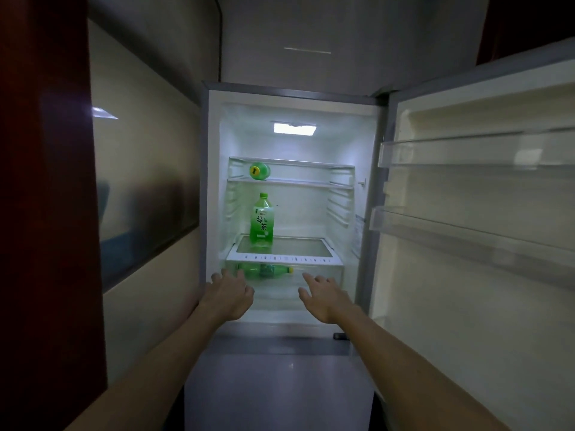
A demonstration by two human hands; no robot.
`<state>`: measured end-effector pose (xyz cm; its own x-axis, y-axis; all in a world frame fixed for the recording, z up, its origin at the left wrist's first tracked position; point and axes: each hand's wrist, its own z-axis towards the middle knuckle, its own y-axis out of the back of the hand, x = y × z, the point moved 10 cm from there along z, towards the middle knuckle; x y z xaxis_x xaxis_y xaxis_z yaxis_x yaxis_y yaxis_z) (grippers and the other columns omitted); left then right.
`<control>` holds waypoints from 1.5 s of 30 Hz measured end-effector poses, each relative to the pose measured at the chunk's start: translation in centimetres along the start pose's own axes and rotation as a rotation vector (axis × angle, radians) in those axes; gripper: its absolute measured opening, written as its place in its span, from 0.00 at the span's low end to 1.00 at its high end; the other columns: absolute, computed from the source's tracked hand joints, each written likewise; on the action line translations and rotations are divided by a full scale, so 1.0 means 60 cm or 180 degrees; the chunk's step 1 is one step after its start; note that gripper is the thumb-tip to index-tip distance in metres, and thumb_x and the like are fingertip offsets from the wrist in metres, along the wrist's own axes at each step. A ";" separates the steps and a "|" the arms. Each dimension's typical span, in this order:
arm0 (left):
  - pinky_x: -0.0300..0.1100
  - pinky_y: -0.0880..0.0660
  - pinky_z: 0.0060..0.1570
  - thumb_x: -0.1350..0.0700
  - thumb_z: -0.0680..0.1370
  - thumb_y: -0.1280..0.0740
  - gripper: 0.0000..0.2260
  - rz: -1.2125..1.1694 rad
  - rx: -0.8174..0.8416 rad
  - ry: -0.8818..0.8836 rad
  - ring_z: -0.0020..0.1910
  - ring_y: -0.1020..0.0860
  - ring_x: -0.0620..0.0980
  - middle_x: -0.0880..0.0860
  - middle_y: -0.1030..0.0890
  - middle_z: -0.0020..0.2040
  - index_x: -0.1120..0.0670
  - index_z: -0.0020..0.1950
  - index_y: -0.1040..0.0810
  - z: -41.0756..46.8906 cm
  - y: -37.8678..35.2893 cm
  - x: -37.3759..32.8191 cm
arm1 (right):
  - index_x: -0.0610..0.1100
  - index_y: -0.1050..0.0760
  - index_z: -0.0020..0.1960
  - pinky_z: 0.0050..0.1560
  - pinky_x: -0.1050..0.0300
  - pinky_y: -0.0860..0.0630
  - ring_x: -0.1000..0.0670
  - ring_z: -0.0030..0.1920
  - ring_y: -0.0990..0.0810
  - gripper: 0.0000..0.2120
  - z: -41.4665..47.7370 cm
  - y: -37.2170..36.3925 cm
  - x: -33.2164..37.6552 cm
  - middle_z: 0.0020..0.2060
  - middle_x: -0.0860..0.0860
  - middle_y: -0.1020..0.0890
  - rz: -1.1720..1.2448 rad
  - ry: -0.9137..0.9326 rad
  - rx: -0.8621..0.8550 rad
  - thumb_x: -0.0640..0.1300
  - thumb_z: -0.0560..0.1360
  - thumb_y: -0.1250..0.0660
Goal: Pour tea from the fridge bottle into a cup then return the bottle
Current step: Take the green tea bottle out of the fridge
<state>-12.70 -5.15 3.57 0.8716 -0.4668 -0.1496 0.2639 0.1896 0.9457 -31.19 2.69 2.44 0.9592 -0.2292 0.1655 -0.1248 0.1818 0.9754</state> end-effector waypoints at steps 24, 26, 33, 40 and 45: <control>0.53 0.31 0.59 0.49 0.81 0.49 0.21 -0.0181 0.0007 -0.0065 0.64 0.31 0.62 0.63 0.32 0.67 0.57 0.71 0.37 0.475 -0.103 0.060 | 0.46 0.48 0.78 0.69 0.38 0.36 0.40 0.74 0.40 0.26 0.478 -0.008 -0.018 0.75 0.42 0.37 -0.0119 -0.0009 -0.0337 0.54 0.83 0.52; 0.52 0.31 0.59 0.49 0.81 0.49 0.22 -0.0176 0.0027 -0.0037 0.64 0.31 0.62 0.63 0.33 0.68 0.58 0.72 0.38 0.501 -0.119 0.056 | 0.47 0.50 0.79 0.70 0.38 0.37 0.41 0.75 0.42 0.27 0.511 -0.007 -0.010 0.76 0.43 0.39 -0.0101 0.0011 -0.0293 0.55 0.83 0.52; 0.52 0.29 0.56 0.49 0.80 0.46 0.20 -0.0725 -0.0273 0.0399 0.61 0.29 0.61 0.63 0.29 0.64 0.60 0.66 0.35 0.594 -0.141 0.048 | 0.47 0.55 0.80 0.65 0.38 0.32 0.40 0.71 0.36 0.34 0.641 0.024 0.006 0.73 0.42 0.35 0.0043 0.0240 -0.0670 0.61 0.81 0.48; 0.54 0.30 0.57 0.47 0.78 0.42 0.28 -0.1301 -0.0400 0.0771 0.63 0.29 0.64 0.65 0.29 0.65 0.61 0.73 0.44 0.640 -0.186 0.059 | 0.49 0.60 0.80 0.69 0.41 0.34 0.38 0.72 0.36 0.47 0.755 0.029 0.016 0.74 0.40 0.38 0.1072 0.0516 -0.0788 0.68 0.75 0.39; 0.52 0.30 0.56 0.45 0.79 0.45 0.32 -0.1734 -0.0355 0.0867 0.60 0.25 0.61 0.62 0.25 0.64 0.52 0.78 0.55 0.649 -0.208 0.062 | 0.59 0.50 0.78 0.71 0.43 0.32 0.46 0.70 0.31 0.45 0.792 0.005 0.032 0.73 0.46 0.34 0.2257 0.1038 -0.0467 0.62 0.70 0.27</control>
<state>-28.86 -42.89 2.43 0.6696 -0.2874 -0.6848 0.7296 0.0820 0.6790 -41.41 -43.15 9.96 0.6923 0.2759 0.6668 -0.7208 0.3090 0.6205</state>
